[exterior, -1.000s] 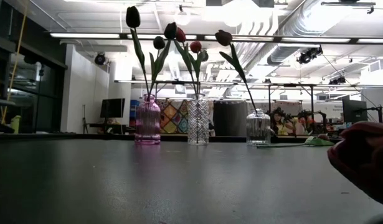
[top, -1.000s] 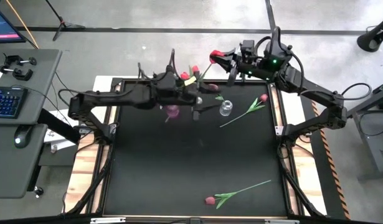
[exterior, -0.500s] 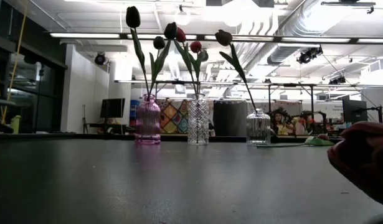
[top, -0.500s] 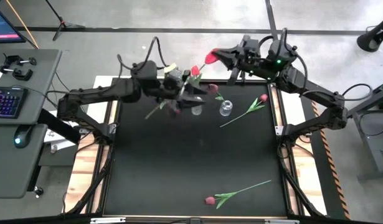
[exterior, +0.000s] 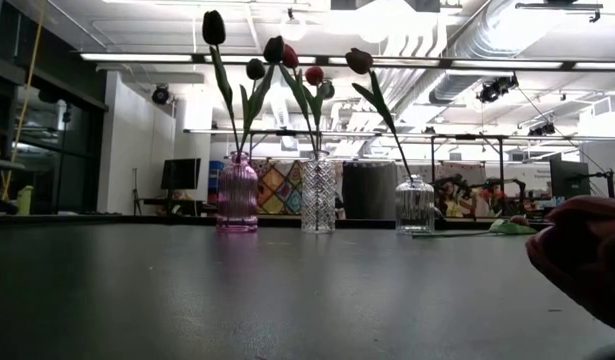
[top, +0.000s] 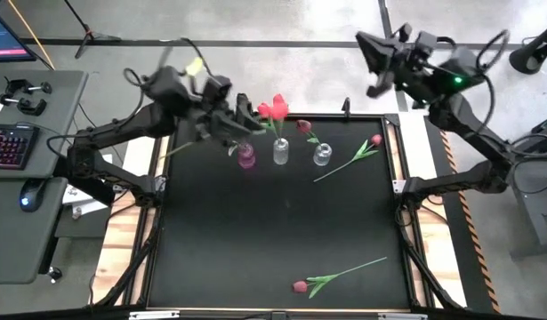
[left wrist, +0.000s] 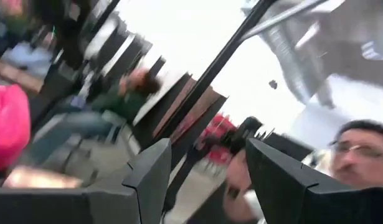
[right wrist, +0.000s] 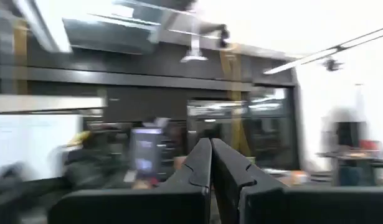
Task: Sort flowers into vase by color
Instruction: Put the red tulip into the left transparent flower vase
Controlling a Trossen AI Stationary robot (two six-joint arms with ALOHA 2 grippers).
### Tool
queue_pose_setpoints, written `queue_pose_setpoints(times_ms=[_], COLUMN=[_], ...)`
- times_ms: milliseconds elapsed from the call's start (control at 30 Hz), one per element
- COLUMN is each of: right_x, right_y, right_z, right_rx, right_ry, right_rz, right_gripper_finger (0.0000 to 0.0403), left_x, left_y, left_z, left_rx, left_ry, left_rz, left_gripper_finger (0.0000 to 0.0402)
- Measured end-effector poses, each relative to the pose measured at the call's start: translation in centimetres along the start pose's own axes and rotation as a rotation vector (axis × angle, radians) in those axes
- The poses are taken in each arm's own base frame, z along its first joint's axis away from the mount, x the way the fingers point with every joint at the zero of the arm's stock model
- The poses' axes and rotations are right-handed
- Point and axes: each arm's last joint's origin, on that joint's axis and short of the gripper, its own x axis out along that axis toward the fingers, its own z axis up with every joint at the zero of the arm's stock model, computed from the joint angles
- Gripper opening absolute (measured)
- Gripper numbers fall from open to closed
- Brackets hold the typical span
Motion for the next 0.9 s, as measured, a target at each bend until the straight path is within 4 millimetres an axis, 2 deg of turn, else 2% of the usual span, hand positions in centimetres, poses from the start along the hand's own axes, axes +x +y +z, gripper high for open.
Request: queue_pose_setpoints(times_ms=[67,200,300,433,600,667,800,900], right_x=[0.0,0.8,1.2,2.5,4.2,4.9,6.8,7.8], right_y=[0.2,0.5,1.2,2.7,5.6,6.7,9.1,10.4], right_z=[-0.2,-2.3,-2.7,-4.4,-7.8,-8.3,-10.7,-11.7], right_rx=[0.03,0.109,0.157,0.2,0.236,0.245,0.257,0.275], right_ry=[0.023,0.146,0.158,0.209,0.3,0.269,0.208,0.109], right_rz=[0.056,0.131,0.198,0.302,0.398,0.434,0.486,0.519], right_gripper_finger=[0.0,0.0,0.0001,0.0027,0.0114,0.0158,0.0241,0.0282], left_x=[-0.3,-0.6,-1.0,-1.5,-1.7,-1.8,-1.9,-1.9], left_y=[-0.6,-1.1,-1.7,-2.5,-2.8,-3.1,-3.2,-3.1], left_z=[0.8,1.7,2.5,3.1,3.3,3.3,3.5,3.5], left_rx=[0.005,0.001,0.015,0.016,0.007,0.024,0.027,0.024], left_ry=[-0.056,-0.136,-0.208,-0.255,-0.264,-0.278,-0.306,-0.324], left_rz=[-0.046,-0.106,-0.151,-0.219,-0.261,-0.278,-0.277,-0.27], left_gripper_finger=[0.0196,0.0196,0.0196,0.0196,0.0196,0.0196,0.0196,0.0196])
